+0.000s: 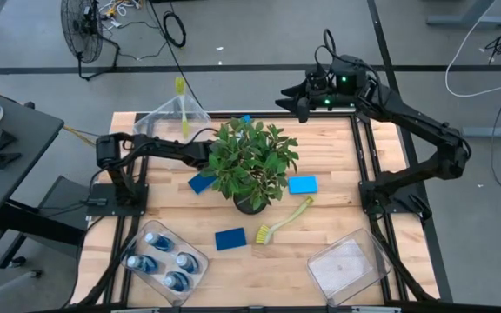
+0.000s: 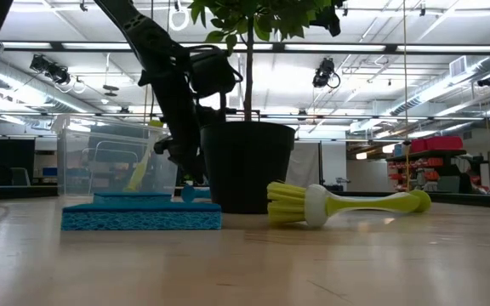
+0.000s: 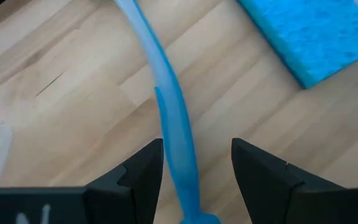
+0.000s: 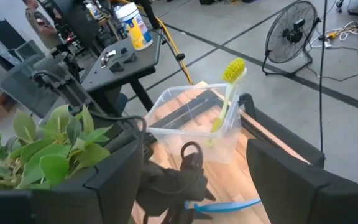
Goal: Pick & Place Kitchen Sink Supplies
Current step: Put the blue kitchen brush into the top transparent bin
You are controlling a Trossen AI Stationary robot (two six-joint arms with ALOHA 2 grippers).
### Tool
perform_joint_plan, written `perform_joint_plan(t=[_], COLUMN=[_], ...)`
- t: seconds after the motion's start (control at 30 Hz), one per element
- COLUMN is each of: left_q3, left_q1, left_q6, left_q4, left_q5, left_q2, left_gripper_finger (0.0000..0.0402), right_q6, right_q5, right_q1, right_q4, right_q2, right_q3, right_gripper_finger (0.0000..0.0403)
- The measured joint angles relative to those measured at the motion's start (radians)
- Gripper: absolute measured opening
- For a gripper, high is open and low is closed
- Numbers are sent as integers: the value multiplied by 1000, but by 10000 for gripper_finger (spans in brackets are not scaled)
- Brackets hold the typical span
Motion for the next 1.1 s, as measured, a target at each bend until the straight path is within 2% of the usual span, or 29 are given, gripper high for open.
perform_joint_plan(t=[0.23, 0.57, 0.77, 0.9, 1.1], left_q3=[0, 0, 1, 1, 1], left_q1=[21, 22, 22, 22, 16], left_q6=[1, -24, -24, -24, -24], left_q4=[8, 50, 52, 52, 51], left_q5=[1, 48, 51, 52, 61], left_q2=[1, 89, 95, 95, 95], left_gripper_finger=[195, 195, 192, 165, 93], right_q6=[-18, -21, -27, -34, -35], right_q5=[34, 37, 44, 44, 44], right_q1=[8, 8, 8, 8, 8], right_q4=[-18, -17, -23, -22, -22], right_q2=[0, 0, 0, 0, 0], right_q3=[0, 0, 0, 0, 0], right_gripper_finger=[285, 285, 285, 285, 285])
